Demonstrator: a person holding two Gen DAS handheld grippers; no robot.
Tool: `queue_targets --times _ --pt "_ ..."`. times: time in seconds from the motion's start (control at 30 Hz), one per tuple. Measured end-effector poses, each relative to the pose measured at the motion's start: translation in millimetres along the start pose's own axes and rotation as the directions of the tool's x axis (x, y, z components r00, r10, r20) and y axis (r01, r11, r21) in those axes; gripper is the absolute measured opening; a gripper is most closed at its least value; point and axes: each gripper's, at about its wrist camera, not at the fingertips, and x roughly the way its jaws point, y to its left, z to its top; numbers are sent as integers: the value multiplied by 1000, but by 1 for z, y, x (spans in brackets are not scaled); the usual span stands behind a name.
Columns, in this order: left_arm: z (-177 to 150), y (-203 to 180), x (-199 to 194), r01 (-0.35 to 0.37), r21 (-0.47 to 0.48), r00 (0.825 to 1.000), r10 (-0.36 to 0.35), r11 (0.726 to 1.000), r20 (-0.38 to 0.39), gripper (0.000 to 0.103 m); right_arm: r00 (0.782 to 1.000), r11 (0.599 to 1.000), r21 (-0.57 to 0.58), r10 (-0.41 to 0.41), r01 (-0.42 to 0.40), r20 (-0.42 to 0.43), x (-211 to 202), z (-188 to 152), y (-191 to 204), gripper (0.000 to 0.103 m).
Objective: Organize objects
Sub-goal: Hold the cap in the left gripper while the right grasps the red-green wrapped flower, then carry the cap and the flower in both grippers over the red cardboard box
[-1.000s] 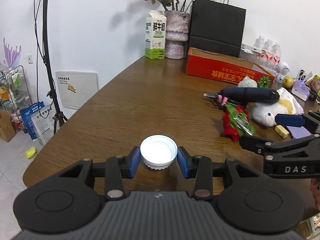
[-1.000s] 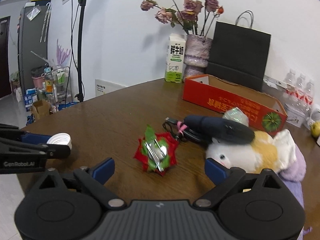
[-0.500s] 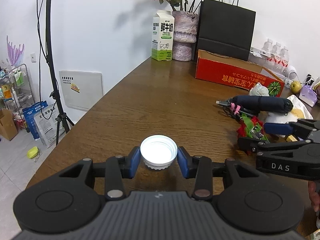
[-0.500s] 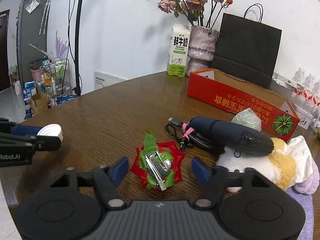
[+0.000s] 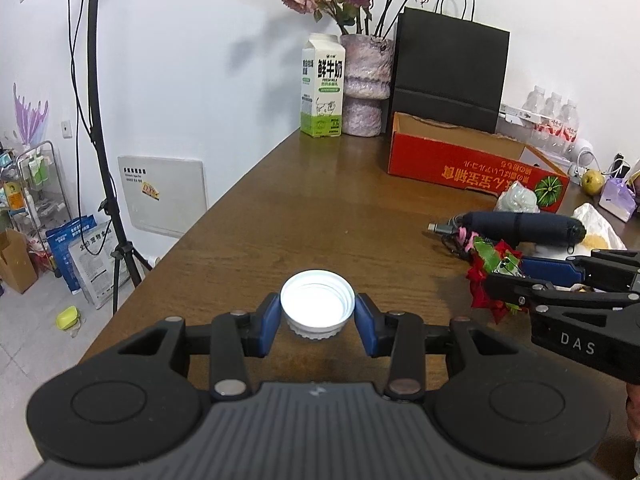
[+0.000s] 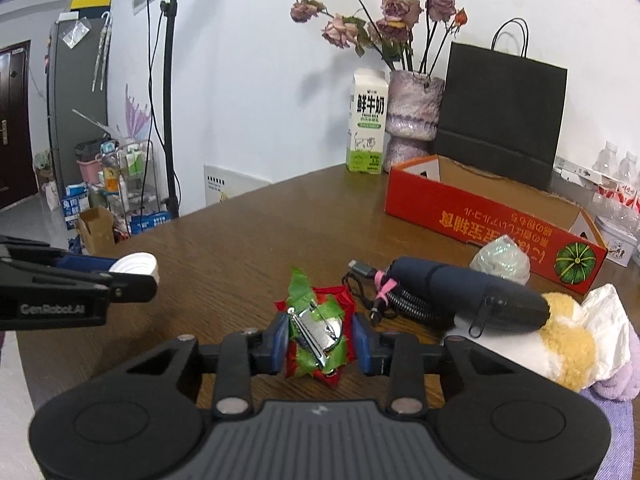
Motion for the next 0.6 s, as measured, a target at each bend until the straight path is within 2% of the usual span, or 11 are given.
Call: queue_targets --times 0.6 --pt "43 -39 2 46 27 997 -47 999 56 41 996 999 24 -37 35 87 -22 30 -30 31"
